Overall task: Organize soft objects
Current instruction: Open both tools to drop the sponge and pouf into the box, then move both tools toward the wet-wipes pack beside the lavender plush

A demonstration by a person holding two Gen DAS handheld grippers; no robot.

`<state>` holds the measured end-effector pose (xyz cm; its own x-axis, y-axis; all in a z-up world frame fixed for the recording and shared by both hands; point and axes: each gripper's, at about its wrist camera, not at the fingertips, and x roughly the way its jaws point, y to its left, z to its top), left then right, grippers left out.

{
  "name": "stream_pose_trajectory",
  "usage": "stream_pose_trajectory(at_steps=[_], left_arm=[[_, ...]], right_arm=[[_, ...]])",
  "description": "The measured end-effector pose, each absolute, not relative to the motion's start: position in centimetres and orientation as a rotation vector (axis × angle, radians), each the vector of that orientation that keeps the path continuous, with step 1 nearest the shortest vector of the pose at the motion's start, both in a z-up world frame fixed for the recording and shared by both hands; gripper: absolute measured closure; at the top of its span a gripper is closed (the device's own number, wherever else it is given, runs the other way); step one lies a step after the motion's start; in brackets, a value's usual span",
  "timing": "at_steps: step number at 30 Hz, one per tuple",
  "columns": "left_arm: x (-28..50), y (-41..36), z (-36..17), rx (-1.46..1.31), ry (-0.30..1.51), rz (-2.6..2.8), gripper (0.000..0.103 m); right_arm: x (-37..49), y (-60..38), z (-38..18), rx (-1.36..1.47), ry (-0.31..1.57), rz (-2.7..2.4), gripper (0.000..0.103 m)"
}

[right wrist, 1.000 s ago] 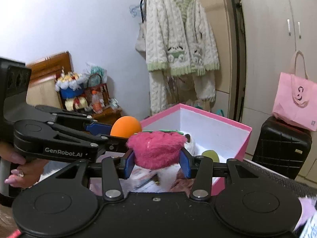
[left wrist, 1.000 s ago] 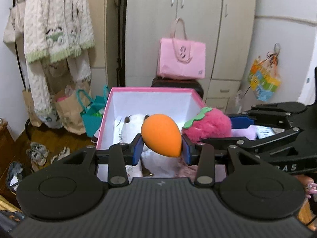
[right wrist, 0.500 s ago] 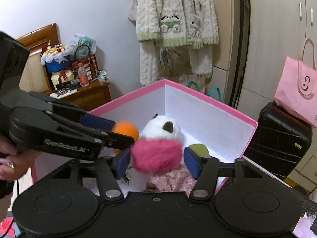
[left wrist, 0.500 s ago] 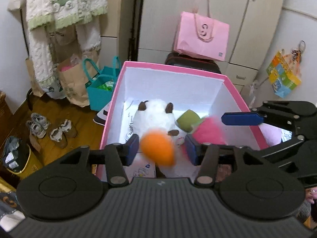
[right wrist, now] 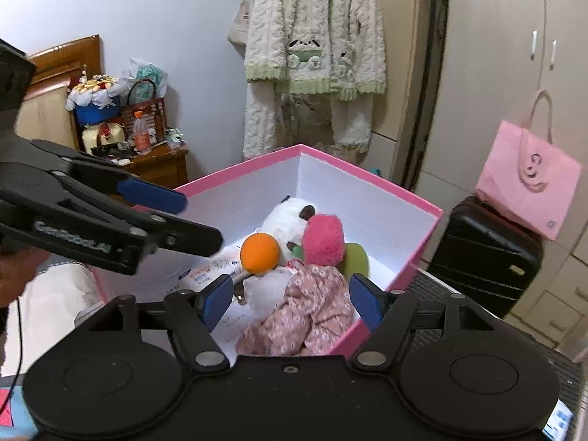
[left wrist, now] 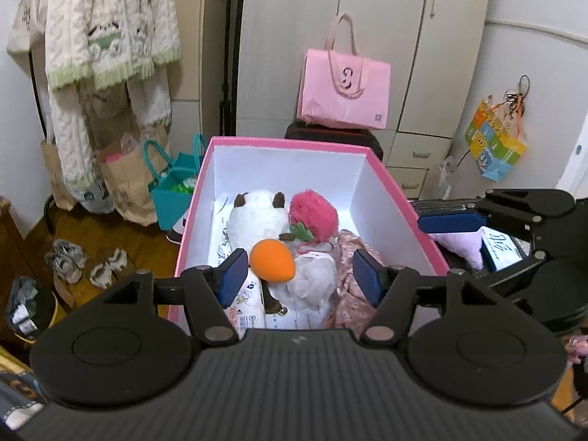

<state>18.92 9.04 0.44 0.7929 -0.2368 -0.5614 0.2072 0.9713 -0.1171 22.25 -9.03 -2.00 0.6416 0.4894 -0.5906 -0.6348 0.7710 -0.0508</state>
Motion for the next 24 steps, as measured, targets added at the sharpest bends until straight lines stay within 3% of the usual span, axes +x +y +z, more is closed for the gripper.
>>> stream_pose_trajectory(at_steps=[8, 11, 18, 24], left_arm=[[13.8, 8.1, 3.4, 0.018, 0.529, -0.267, 0.037], [11.8, 7.8, 4.2, 0.046, 0.502, -0.317, 0.028], [7.4, 6.6, 5.5, 0.114, 0.444, -0.375, 0.021], [3.5, 5.2, 5.7, 0.174, 0.375, -0.391, 0.008]], right_arm=[[18.1, -10.0, 0.2, -0.27, 0.555, 0.614, 0.027], [16.1, -10.2, 1.0, -0.274, 0.534, 0.614, 0.026], [11.8, -10.8, 2.4, -0.295, 0.504, 0.601, 0.025], [8.7, -12.0, 2.8, -0.296, 0.511, 0.593, 0.023]])
